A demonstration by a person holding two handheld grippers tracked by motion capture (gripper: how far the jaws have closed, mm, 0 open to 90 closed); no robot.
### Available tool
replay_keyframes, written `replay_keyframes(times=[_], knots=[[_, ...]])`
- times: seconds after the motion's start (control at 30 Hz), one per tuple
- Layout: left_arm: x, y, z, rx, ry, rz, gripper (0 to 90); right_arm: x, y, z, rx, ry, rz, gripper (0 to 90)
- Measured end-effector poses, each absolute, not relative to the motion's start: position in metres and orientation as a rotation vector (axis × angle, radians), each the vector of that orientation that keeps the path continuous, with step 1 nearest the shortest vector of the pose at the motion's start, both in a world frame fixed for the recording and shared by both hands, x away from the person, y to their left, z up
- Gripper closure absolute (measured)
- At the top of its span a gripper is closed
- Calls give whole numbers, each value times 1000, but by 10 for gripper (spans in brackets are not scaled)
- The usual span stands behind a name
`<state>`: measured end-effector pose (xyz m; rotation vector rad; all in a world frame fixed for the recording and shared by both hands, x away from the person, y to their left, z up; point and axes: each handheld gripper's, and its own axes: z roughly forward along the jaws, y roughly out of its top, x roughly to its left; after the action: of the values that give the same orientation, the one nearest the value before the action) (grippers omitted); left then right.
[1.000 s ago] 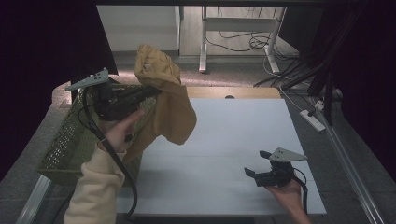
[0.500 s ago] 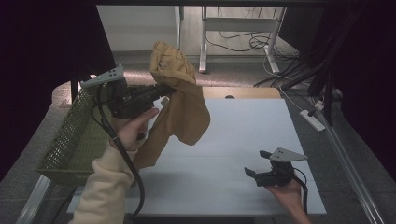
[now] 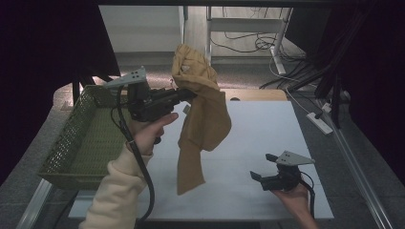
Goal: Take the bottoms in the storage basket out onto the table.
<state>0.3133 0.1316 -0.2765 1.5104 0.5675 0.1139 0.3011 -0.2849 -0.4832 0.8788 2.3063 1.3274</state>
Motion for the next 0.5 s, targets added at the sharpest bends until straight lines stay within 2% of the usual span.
replay_keyframes(times=[0.5], knots=[[321,136,-290,1532,612,112,827,302,-285,-484,883,2310,1325,78]])
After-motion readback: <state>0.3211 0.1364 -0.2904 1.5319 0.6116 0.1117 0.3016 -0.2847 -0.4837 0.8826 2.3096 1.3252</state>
